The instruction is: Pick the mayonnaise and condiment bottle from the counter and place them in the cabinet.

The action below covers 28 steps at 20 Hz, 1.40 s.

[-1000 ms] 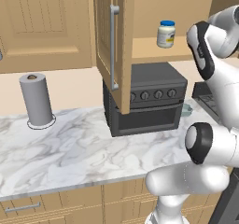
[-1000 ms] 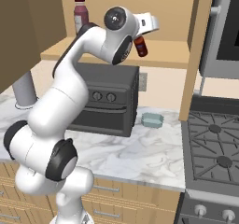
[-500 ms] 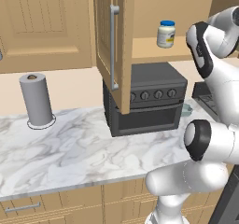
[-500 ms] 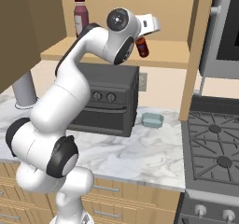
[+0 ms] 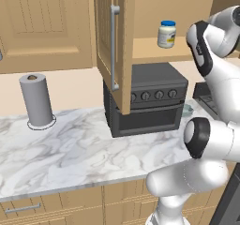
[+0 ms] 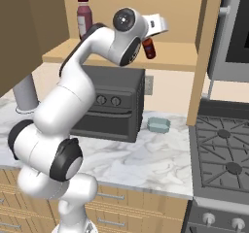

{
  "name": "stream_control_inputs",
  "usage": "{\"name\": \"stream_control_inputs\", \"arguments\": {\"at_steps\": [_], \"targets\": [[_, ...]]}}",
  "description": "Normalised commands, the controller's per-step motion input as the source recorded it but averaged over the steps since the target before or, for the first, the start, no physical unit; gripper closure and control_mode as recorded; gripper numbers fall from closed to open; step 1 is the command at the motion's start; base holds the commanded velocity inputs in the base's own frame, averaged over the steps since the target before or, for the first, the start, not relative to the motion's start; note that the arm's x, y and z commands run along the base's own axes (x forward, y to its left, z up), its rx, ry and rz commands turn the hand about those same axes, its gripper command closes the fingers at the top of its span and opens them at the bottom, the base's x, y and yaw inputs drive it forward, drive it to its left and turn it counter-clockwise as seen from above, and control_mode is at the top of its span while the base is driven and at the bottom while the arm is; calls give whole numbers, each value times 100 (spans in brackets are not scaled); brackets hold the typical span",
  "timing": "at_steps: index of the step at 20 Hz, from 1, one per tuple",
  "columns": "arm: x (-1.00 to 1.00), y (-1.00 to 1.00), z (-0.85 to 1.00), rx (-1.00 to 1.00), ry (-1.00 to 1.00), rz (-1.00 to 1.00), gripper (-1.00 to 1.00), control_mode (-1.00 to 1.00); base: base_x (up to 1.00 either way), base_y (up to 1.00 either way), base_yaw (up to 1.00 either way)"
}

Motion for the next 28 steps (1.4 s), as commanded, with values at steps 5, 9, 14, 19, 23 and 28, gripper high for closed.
{"name": "stream_control_inputs", "arguments": {"at_steps": [5,9,14,19,23,28], "targets": [[31,-14,-9,0,0,0,100,-100,0,0,0],[26,-9,-23,0,0,0,100,-100,0,0,0],[18,-4,-31,0,0,0,100,-100,0,0,0],[32,-10,-33,0,0,0,100,-100,0,0,0],[38,-12,-26,1,0,0,100,-100,0,0,0],[31,-10,-28,0,0,0,100,-100,0,0,0]]}}
